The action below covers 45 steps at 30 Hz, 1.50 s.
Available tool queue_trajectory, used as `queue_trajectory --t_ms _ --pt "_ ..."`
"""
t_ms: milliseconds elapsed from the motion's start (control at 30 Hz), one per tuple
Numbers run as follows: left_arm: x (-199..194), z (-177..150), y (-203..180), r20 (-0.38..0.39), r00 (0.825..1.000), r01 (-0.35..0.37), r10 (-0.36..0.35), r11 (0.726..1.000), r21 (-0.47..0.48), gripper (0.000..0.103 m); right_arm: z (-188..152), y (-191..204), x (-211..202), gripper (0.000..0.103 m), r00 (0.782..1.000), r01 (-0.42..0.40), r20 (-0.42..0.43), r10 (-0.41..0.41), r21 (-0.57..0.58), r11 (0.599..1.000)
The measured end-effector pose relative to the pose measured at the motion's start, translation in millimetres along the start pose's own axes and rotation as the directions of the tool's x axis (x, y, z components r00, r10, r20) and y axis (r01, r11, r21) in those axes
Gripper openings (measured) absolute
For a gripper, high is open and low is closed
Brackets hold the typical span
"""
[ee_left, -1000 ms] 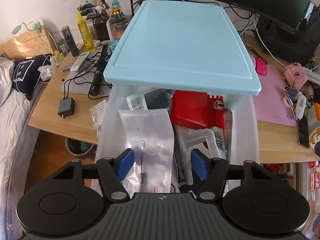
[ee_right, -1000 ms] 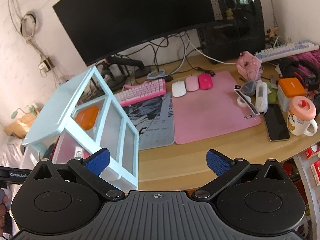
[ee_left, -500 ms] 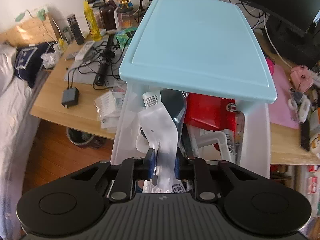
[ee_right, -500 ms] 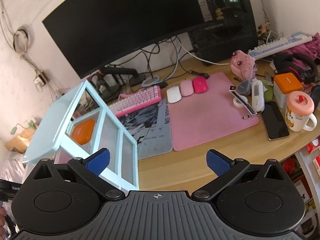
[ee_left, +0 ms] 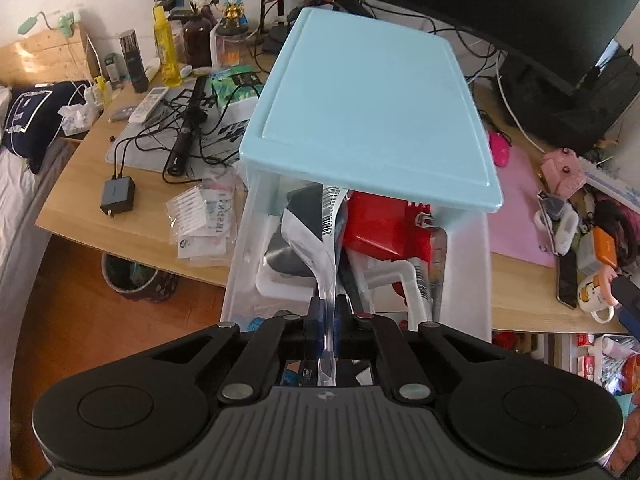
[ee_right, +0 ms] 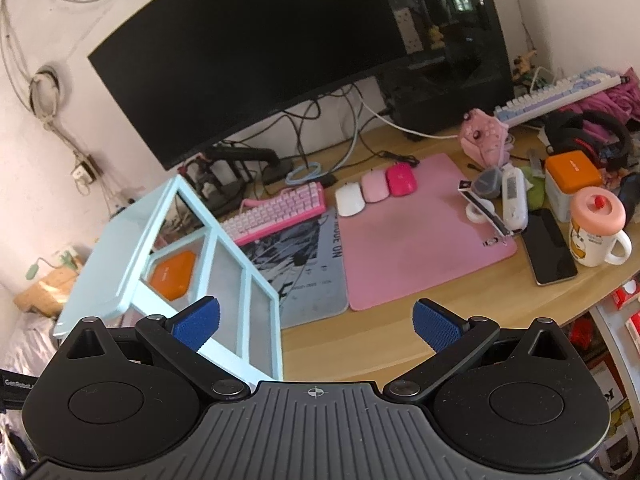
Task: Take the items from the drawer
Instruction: 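Lift the clear bag up out of the drawer with the left tool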
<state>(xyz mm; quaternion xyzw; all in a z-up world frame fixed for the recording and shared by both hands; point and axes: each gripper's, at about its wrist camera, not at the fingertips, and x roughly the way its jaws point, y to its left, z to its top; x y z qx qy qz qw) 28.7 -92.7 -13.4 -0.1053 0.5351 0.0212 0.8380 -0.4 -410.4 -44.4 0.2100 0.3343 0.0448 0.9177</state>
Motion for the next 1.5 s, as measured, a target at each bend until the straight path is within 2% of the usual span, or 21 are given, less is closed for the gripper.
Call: queue_trajectory --t_ms 433,833,1500 --pt "-34.7 -7.7 25.4 0.058 0.994 0.091 -0.091 0.996 0.002 0.005 -3.3 28.9 -18.9 0.103 0.999 -0.028 0.041 0.03 -0.044 0.999" --pt "-60.8 -13.3 49.4 0.128 0.978 0.166 -0.167 0.986 0.016 0.005 -11.5 60.8 -36.9 0.103 0.997 -0.025 0.075 0.031 -0.078 0.997" --pt "-69.4 -28.8 86.0 0.134 0.961 0.245 -0.242 0.969 -0.008 0.005 -24.7 92.7 -50.6 0.103 0.995 -0.006 0.099 0.016 -0.102 0.995"
